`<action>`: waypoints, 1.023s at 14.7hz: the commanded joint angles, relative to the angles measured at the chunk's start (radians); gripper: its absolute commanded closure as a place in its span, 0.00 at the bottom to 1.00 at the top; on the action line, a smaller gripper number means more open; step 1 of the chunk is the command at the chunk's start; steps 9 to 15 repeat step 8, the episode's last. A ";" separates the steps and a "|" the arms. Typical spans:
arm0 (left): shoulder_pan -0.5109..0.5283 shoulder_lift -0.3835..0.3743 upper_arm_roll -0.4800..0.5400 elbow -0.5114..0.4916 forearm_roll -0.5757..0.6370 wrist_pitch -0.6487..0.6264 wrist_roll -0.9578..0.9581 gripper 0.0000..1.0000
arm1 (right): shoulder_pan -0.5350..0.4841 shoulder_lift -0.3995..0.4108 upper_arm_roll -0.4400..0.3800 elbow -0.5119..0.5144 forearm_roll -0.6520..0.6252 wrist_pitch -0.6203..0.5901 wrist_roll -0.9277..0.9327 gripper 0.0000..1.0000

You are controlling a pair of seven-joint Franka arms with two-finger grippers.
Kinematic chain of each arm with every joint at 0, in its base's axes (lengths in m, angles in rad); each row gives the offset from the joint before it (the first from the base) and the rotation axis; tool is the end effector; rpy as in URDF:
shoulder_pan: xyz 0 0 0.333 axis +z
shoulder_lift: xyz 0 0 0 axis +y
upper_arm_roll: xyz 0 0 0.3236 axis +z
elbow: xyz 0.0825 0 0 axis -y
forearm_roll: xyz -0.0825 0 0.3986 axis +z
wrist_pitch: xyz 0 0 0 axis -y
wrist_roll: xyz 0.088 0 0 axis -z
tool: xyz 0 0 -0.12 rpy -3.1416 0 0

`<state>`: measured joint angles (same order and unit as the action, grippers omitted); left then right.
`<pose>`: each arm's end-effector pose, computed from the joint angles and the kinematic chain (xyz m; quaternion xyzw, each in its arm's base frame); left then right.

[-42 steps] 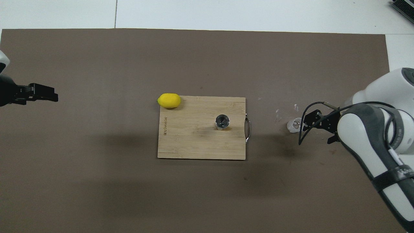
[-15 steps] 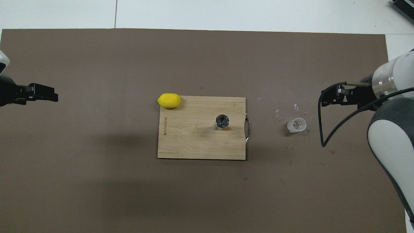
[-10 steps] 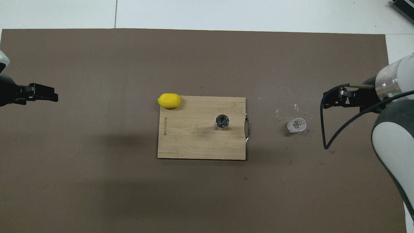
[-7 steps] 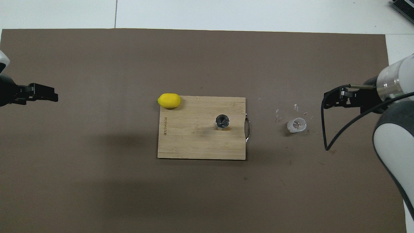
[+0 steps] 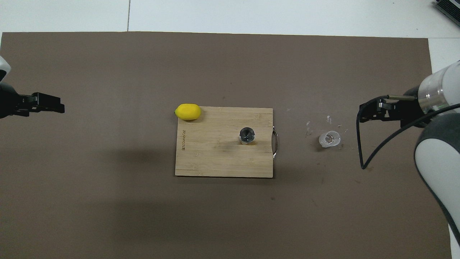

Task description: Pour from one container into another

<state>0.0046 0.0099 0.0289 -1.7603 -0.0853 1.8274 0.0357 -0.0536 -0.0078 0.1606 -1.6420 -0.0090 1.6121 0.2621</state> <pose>0.5875 0.0116 0.5432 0.9987 0.0085 0.0300 0.0404 0.5652 0.0600 0.5923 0.9969 -0.0772 -0.0100 0.0071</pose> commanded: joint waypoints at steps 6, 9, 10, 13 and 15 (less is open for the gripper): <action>-0.011 -0.015 0.009 -0.014 -0.002 0.001 -0.004 0.00 | -0.015 -0.008 0.007 0.014 0.004 -0.034 -0.030 0.00; -0.011 -0.015 0.009 -0.014 -0.002 0.001 -0.004 0.00 | -0.015 -0.008 0.007 0.013 0.004 -0.034 -0.032 0.00; -0.011 -0.015 0.009 -0.014 -0.002 0.001 -0.004 0.00 | -0.015 -0.008 0.007 0.013 0.004 -0.034 -0.032 0.00; -0.011 -0.015 0.009 -0.014 -0.002 0.001 -0.004 0.00 | -0.015 -0.008 0.007 0.013 0.004 -0.034 -0.032 0.00; -0.011 -0.015 0.009 -0.014 -0.002 0.001 -0.004 0.00 | -0.015 -0.008 0.007 0.013 0.004 -0.034 -0.032 0.00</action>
